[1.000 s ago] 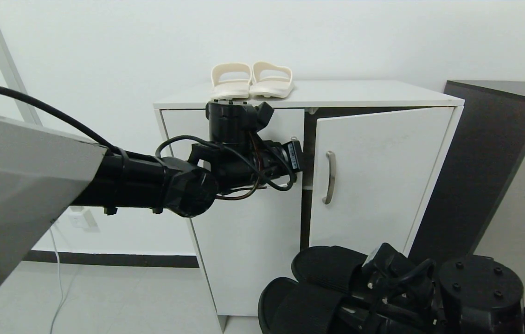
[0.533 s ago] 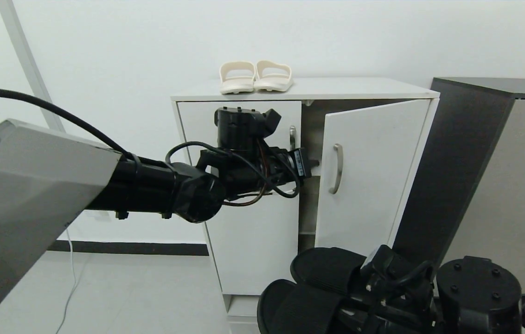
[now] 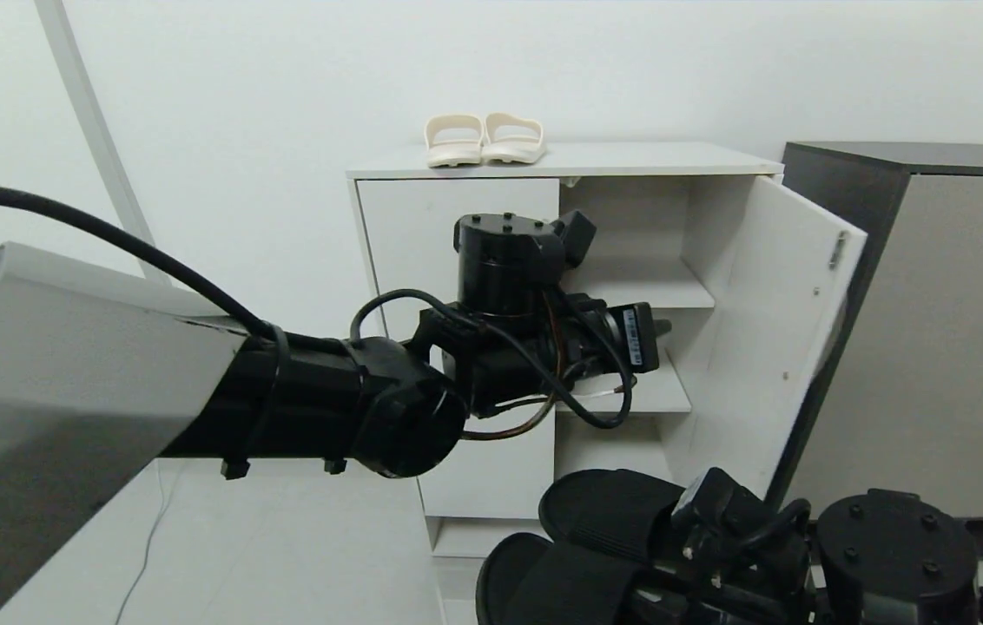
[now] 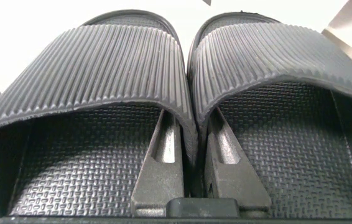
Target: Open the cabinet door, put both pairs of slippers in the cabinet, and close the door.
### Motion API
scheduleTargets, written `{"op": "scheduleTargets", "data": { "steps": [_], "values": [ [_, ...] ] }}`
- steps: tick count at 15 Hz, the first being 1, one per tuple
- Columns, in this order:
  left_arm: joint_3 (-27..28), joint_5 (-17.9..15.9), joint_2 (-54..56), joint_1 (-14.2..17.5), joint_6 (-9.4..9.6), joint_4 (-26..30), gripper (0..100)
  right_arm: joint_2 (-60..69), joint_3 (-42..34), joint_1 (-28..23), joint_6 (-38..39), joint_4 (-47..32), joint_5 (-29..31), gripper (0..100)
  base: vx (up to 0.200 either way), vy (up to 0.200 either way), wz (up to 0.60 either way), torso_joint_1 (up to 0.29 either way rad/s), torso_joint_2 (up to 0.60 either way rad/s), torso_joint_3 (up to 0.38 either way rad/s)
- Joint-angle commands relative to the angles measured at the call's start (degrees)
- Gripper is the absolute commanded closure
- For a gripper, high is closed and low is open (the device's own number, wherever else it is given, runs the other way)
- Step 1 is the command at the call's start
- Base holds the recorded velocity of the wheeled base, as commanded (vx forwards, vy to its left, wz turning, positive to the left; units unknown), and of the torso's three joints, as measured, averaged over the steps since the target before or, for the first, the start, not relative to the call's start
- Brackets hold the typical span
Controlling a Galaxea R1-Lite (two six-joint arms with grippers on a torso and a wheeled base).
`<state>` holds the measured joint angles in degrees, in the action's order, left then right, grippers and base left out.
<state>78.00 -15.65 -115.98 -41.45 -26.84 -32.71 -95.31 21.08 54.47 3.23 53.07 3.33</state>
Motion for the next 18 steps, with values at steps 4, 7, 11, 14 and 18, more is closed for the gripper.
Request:
{"op": "scheduleTargets", "data": {
  "steps": [4, 7, 11, 14, 18],
  "values": [
    [-15.8, -0.1, 17.7, 9.0, 0.04, -1.0, 100, 0.0, 0.0, -0.2, 0.1, 0.2, 0.0, 100, 0.000, 0.000, 0.00, 0.000, 0.00, 0.000],
    [-32.6, -0.2, 36.6, 13.9, 0.12, -1.0, 100, -0.1, -0.1, -0.4, 0.0, 0.2, 0.0, 100, 0.000, 0.000, 0.00, 0.000, 0.00, 0.000],
    [-48.9, 0.9, 62.1, 19.1, 10.58, 7.7, 100, -0.1, -0.1, -0.9, 0.0, 0.1, 0.0, 100, 0.000, 0.000, 0.00, 0.000, 0.00, 0.000],
    [-47.8, 9.7, 84.3, 20.5, 14.45, 32.2, 100, -0.4, 0.5, -2.7, 0.1, 0.1, 0.0, 100, 0.000, 0.000, 0.00, 0.000, 0.00, 0.000],
    [-49.1, 22.2, 98.1, 22.2, 17.62, 43.9, 100, -7.0, 7.6, -8.4, 3.8, 0.3, 2.9, 100, 0.000, 0.000, 0.00, 0.000, 0.00, 0.000]
  ]
}}
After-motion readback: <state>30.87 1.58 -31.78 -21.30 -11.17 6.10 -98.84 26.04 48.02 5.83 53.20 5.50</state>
